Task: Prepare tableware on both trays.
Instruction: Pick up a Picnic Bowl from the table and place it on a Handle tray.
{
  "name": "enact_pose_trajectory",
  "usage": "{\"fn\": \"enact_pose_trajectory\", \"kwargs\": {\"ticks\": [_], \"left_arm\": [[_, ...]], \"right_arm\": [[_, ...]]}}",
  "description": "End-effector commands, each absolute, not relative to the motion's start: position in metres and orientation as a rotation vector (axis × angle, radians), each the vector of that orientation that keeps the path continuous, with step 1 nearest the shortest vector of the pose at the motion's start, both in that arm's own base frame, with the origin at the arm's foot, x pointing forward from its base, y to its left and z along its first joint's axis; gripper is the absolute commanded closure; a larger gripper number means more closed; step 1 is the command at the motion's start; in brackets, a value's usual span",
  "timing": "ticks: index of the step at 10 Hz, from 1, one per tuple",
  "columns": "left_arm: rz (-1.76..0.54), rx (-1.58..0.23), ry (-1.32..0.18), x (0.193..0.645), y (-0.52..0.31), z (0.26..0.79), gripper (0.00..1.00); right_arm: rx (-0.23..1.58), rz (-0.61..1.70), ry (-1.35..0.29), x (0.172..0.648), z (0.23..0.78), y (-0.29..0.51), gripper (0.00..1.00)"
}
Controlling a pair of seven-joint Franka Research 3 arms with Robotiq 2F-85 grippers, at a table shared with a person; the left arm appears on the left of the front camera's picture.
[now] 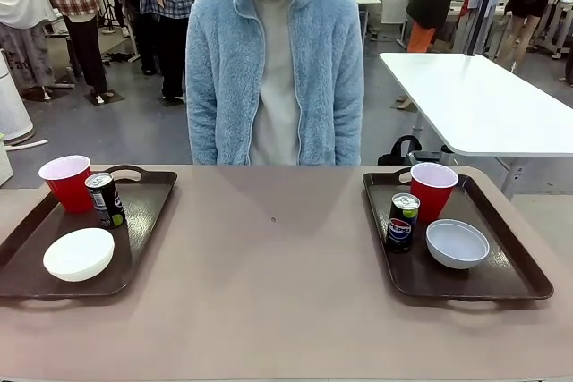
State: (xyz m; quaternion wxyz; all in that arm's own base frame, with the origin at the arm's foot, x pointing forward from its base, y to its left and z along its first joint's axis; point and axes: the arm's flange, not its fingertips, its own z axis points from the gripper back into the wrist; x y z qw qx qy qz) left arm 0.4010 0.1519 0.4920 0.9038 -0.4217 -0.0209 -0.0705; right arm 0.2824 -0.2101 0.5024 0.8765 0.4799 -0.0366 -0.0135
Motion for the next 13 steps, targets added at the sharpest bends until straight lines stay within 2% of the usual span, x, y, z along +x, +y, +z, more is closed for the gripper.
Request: {"fn": "enact_pose_trajectory", "kwargs": {"ticks": [1,7,10,11,12,13], "left_arm": [[-0.143,-0.989,-0.036,0.418,0.191,0.476,0.00],[0.035,-1.026,-0.185,0.413,0.265,0.450,0.00],[0.083,-0.990,-0.145,0.420,0.261,0.446,0.00],[0.069,-0.994,-0.059,0.418,0.258,0.448,0.00],[0.057,-0.999,-0.163,0.413,0.265,0.443,0.00],[0.057,-0.999,-0.163,0.413,0.265,0.443,0.00]], "right_arm": [[1.029,-0.022,-0.100,0.282,0.502,-0.207,0.00],[1.029,-0.022,-0.100,0.282,0.502,-0.207,0.00],[1.029,-0.022,-0.100,0.282,0.502,-0.207,0.00],[1.029,-0.022,-0.100,0.282,0.502,-0.207,0.00],[1.029,-0.022,-0.100,0.282,0.502,-0.207,0.00],[1.029,-0.022,-0.100,0.282,0.502,-0.207,0.00]]}}
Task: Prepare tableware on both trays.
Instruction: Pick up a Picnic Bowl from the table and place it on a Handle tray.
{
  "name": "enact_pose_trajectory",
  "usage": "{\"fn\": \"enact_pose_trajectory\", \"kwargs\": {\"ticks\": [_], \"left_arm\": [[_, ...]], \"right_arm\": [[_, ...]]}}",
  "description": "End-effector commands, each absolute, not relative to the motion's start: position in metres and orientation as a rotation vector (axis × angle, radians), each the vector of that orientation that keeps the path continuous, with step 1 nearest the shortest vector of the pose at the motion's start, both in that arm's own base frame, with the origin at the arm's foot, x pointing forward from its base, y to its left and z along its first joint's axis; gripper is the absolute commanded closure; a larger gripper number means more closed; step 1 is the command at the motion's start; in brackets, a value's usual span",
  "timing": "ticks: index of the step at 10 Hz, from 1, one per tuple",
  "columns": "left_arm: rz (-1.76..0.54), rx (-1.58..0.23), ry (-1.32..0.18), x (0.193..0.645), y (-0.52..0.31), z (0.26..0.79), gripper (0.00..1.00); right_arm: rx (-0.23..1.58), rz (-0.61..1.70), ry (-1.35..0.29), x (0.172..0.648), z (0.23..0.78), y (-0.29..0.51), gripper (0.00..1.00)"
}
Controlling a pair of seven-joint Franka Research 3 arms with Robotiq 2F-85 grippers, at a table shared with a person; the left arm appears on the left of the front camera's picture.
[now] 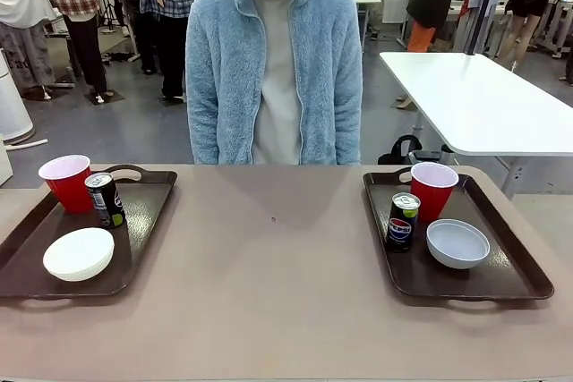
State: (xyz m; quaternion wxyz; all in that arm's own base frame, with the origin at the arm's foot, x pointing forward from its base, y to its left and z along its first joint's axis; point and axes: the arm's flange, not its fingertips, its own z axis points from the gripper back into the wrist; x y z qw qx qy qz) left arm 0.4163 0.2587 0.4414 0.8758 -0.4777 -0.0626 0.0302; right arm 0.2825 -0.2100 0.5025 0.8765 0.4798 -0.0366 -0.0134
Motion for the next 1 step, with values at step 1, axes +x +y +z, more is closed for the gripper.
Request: {"fn": "enact_pose_trajectory", "kwargs": {"ticks": [1], "left_arm": [[0.057,-0.999,-0.163,0.4129,0.2648,0.4428,0.00]], "right_arm": [[1.029,-0.022,-0.100,0.2823,0.5023,-0.2072,0.00]]}}
